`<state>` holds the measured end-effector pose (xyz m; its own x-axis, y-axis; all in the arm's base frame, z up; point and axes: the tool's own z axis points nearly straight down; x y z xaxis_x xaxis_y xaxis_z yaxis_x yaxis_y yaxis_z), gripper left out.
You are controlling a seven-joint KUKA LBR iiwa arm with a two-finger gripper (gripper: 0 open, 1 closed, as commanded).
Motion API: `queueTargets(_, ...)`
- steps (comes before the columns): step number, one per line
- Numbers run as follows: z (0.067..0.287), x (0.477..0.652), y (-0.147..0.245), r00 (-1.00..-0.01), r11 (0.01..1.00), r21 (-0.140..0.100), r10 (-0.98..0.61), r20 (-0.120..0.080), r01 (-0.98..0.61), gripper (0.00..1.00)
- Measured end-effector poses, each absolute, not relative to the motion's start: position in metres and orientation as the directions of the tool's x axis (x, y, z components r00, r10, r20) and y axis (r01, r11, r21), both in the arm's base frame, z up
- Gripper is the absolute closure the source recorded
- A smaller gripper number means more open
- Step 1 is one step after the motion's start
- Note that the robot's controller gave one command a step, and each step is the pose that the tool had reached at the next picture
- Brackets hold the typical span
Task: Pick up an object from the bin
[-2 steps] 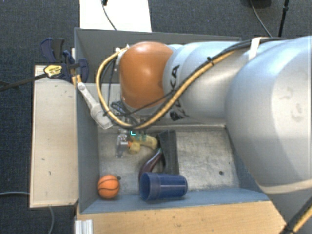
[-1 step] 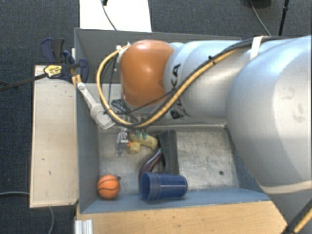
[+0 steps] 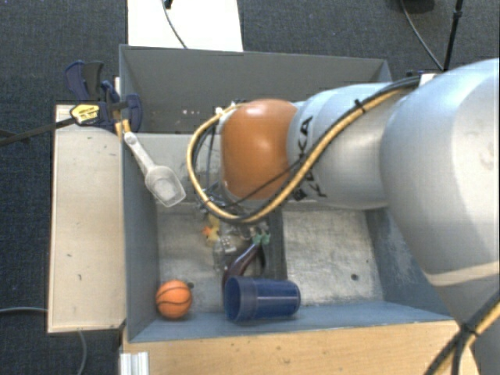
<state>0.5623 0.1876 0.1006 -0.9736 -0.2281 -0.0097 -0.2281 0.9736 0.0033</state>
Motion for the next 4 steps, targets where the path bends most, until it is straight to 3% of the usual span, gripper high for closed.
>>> queueTargets(1, 0.081, 0.565, 0.160, -0.936, 0.936, 0.000, -0.353, 0.002, -0.353, 0.00)
queueTargets(2, 0.097, 0.572, 0.133, -0.837, 0.837, 0.002, -0.547, -0.008, -0.547, 0.00)
queueTargets(3, 0.078, 0.587, 0.120, -0.681, 0.681, -0.001, -0.733, -0.010, -0.733, 0.00)
queueTargets(4, 0.074, 0.593, 0.132, -0.666, 0.666, -0.003, -0.746, -0.002, -0.746, 1.00)
